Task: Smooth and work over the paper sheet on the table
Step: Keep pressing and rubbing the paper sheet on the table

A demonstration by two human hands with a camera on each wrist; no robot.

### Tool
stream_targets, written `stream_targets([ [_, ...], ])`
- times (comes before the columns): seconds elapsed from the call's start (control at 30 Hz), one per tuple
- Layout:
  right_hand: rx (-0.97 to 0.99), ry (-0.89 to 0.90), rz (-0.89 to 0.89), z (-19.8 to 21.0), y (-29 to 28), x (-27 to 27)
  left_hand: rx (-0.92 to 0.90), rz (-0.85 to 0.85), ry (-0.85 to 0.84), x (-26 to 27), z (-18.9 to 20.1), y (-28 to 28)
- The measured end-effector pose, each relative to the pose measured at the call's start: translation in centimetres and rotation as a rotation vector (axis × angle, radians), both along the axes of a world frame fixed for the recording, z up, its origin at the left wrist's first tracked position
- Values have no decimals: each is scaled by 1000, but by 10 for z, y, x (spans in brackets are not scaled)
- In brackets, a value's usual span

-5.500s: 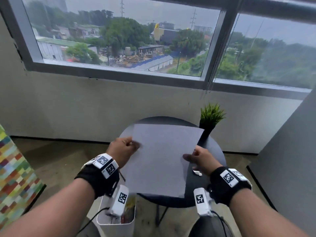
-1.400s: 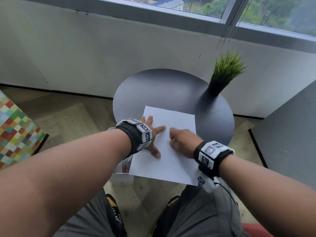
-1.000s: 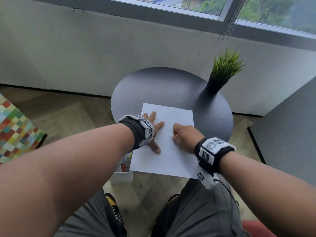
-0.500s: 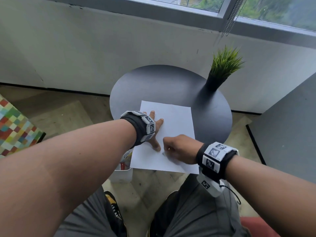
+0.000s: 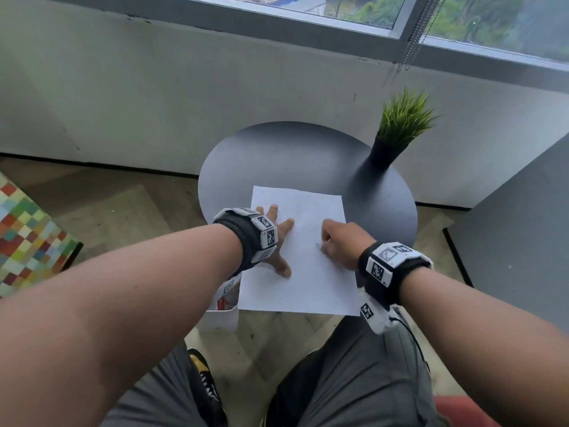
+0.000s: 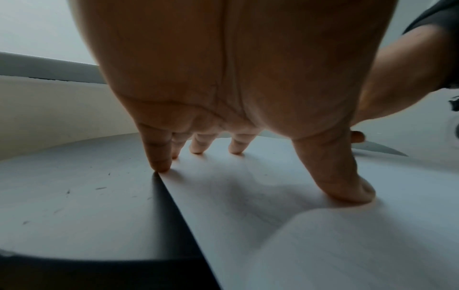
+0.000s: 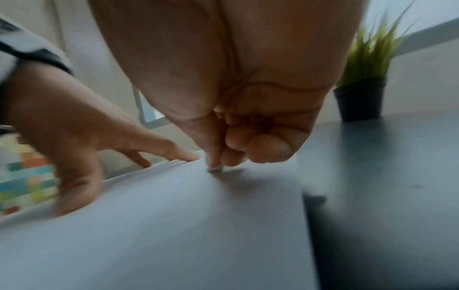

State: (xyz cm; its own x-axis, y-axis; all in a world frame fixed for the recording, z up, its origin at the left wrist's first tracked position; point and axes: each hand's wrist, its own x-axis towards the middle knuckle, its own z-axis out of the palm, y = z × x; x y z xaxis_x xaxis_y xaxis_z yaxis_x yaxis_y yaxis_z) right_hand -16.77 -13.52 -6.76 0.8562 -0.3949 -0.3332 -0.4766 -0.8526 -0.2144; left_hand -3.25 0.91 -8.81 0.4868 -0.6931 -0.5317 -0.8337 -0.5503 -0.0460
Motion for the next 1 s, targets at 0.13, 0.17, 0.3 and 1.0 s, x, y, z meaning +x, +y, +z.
stream_targets([
  [0.13, 83, -87, -96, -7, 3, 11, -54, 14, -24, -17, 5, 7],
  [0.17, 130, -102, -94, -9, 8, 13, -91, 11, -38, -22, 7, 8],
  [0.3, 114, -178, -97, -11, 11, 17, -182, 35, 3, -38, 12, 13],
  [1.0, 96, -114, 55, -4, -4, 31, -179, -19, 33, 0, -11, 16],
])
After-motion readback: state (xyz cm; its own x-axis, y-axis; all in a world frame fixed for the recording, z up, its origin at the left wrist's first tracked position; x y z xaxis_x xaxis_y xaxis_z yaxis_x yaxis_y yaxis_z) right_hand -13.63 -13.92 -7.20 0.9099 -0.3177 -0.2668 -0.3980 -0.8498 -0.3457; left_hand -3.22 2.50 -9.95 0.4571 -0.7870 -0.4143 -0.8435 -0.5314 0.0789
